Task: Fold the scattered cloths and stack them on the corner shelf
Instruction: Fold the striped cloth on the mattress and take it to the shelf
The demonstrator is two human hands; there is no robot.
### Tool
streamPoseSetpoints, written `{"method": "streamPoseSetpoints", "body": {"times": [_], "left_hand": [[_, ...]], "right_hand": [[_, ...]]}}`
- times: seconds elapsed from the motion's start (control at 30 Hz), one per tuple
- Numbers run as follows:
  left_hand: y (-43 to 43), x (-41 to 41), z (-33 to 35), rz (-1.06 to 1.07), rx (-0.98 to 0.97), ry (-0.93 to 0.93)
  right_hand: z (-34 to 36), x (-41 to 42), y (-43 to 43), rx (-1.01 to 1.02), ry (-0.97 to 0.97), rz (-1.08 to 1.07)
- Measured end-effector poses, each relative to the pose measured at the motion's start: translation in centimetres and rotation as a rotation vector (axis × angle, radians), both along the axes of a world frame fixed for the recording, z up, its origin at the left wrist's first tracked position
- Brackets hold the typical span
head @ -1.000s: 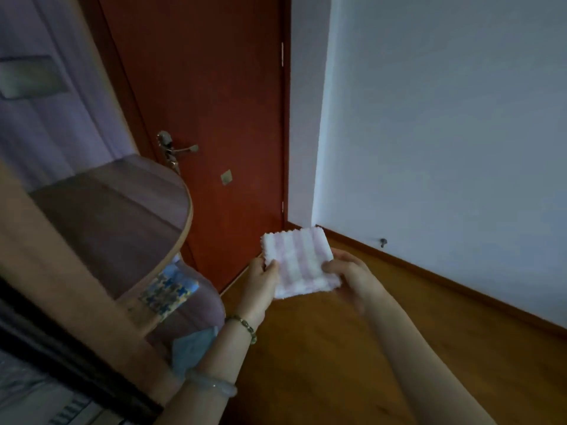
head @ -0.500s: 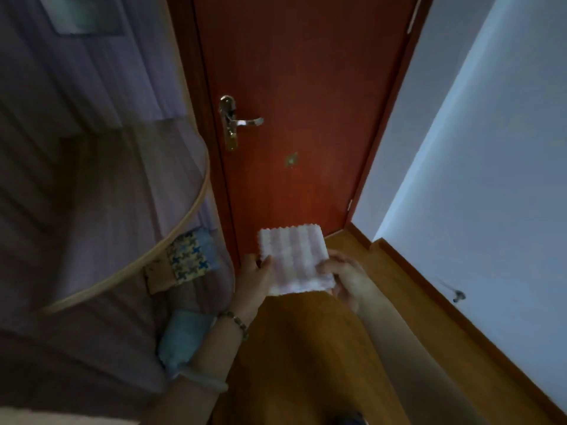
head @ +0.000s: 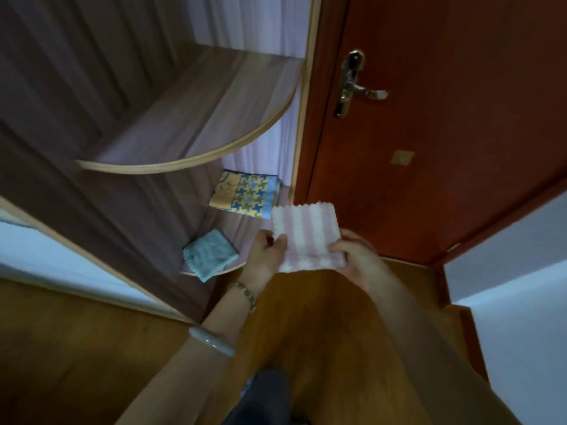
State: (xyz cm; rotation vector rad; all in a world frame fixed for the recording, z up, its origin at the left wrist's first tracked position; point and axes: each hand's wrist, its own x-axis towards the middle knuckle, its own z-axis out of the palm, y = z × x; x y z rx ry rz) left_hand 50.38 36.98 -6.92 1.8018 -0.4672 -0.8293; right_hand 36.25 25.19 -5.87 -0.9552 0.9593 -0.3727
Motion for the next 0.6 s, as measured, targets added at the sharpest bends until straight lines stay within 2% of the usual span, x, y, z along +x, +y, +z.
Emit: {"method": "streamPoseSetpoints", "body": {"times": [0.3, 0.6], "left_hand": [[-2.5, 6.3, -5.9, 0.256, -0.018, 0.192], [-5.7, 10.8, -12.6, 0.371, 0.115, 0.319]], "right_hand": [[-6.0, 9.6, -6.5, 0.093, 0.047, 0.262], [-13.5, 16.5, -12.7, 0.134, 0.201, 0.458]]}}
